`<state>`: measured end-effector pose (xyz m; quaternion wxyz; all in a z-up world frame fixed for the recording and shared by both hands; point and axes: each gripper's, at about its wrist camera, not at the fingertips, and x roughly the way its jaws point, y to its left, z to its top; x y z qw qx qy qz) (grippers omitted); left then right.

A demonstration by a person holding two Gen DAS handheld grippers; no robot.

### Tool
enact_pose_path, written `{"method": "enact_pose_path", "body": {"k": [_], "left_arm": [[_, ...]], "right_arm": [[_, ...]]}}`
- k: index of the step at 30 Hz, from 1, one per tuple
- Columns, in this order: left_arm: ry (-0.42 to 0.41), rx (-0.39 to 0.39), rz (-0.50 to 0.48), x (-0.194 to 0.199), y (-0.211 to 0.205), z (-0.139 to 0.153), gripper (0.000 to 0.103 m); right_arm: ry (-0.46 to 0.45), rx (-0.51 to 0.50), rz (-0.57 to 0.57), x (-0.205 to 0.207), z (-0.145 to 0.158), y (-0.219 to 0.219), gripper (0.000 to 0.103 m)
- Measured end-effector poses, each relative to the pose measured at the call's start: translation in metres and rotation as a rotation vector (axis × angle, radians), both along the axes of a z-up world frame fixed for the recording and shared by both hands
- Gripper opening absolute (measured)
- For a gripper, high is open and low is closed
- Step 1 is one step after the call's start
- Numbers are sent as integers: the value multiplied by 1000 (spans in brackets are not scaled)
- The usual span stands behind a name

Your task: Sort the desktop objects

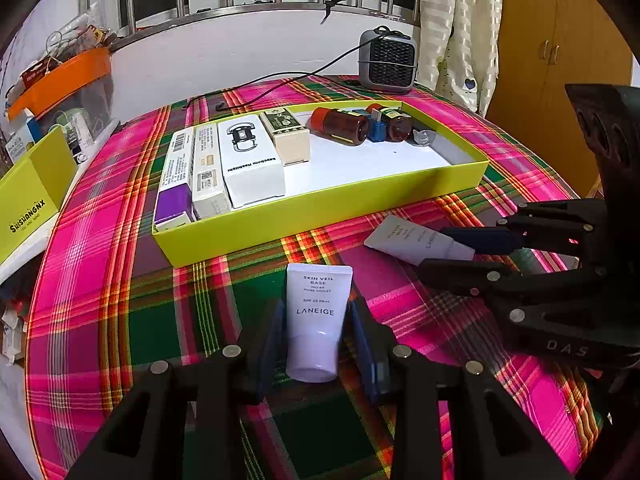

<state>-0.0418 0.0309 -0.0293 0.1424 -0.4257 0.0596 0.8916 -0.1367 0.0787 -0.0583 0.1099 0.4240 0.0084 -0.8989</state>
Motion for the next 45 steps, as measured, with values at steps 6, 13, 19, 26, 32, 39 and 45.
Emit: {"method": "enact_pose_path", "body": {"k": [6, 13, 19, 26, 32, 39, 45], "left_arm": [[0, 12, 6, 0, -2, 1, 32], [-3, 38, 13, 2, -5, 1, 32], [3, 54, 22, 3, -7, 4, 32], [4, 65, 29, 1, -9, 6, 32], [-14, 68, 30, -1, -9, 1, 32], [-18, 70, 26, -1, -10, 1, 32], [-10, 47, 14, 1, -8, 1, 33]], "right_arm": [[12, -34, -14, 3, 3, 6, 28], [13, -57, -24, 9, 4, 10, 28], [12, -59, -37, 12, 4, 13, 28], [9, -73, -50, 14, 3, 19, 28], [-14, -14, -13, 14, 1, 12, 30], [1, 55, 8, 11, 1, 7, 31], [3, 68, 16, 9, 1, 6, 31]]}}
